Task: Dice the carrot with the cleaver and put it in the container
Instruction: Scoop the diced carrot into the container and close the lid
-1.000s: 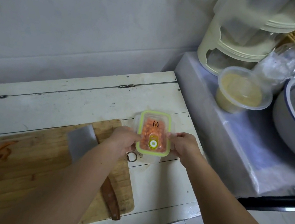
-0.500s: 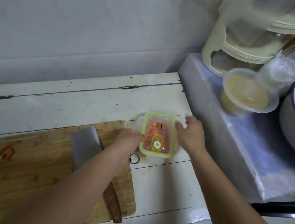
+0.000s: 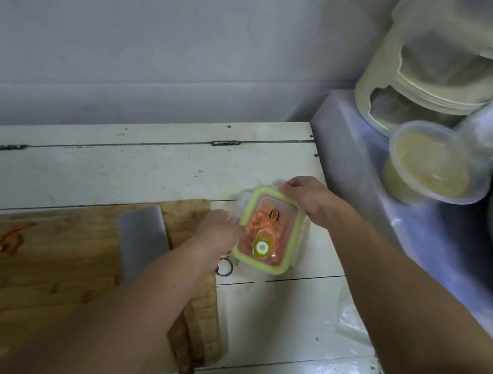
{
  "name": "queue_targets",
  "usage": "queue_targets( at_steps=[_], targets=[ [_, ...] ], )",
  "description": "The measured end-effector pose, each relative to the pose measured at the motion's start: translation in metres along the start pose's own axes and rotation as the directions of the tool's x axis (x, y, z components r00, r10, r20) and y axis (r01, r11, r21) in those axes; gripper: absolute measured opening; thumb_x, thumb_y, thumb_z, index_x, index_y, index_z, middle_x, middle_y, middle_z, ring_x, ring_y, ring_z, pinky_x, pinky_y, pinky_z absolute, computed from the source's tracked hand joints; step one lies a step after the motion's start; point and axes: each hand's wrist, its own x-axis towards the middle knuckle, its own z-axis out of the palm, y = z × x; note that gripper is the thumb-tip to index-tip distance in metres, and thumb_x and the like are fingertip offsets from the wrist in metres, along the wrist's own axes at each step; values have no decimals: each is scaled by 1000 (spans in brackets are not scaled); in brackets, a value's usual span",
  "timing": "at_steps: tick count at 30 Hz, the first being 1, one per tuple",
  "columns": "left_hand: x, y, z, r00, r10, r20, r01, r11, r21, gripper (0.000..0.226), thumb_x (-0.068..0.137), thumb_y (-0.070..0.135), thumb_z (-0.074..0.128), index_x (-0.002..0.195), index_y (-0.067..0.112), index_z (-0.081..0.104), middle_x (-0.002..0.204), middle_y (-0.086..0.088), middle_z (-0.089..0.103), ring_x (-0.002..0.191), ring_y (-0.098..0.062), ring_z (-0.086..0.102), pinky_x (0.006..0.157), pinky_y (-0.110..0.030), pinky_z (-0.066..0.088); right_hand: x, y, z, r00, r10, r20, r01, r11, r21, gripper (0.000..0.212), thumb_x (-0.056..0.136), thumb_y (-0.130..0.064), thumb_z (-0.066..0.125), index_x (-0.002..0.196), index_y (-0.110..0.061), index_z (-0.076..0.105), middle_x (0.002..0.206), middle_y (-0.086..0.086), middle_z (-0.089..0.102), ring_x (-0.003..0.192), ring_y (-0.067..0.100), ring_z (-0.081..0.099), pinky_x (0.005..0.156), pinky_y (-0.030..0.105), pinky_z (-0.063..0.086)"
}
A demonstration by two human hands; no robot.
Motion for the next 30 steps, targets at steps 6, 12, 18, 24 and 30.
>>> queue_targets(
  at_steps=[6,12,18,24,30],
  targets=[
    [0,-3,4,1000,-23,-9,22,999,-28,30,90,14,75,73,19,50,80,1,51,75,-17,49,72,-28,43,1,1,10,985,-71,-158,65,997,-37,23,94,-36,68,89,-14,63,80,-3,57,72,13,50,59,24,40],
    [-5,6,-3,1000,14,17,-14,1000,14,22,91,10,76,79,15,58,81,2,52,74,-13,50,63,-25,41,-8,15,17,926,-272,-260,184,930,-319,29,98,-44,58,98,-15,65,88,-3,66,86,18,60,72,30,43],
    [-15,-1,-3,980,196,-22,-192,974,120,46,92,16,75,132,20,53,118,0,58,100,-16,60,81,-28,49,-15,19,24,840,-429,-332,193,809,-555,38,99,-50,53,107,-16,69,93,3,71,91,25,61,75,33,44],
    [-31,-29,3,761,635,131,-571,561,599,53,102,30,59,152,40,43,163,-3,17,149,-26,16,123,-44,27,-16,23,25,872,-240,-427,142,958,-249,35,99,-48,53,97,-16,64,86,-6,62,87,18,57,71,28,34],
    [-43,-43,19,927,374,25,-363,877,316,98,75,43,87,153,50,27,150,2,21,127,-14,44,105,-26,38,-17,22,23,879,-214,-425,121,964,-235,33,96,-48,58,101,-17,69,86,-7,64,88,16,59,74,28,39]
  ],
)
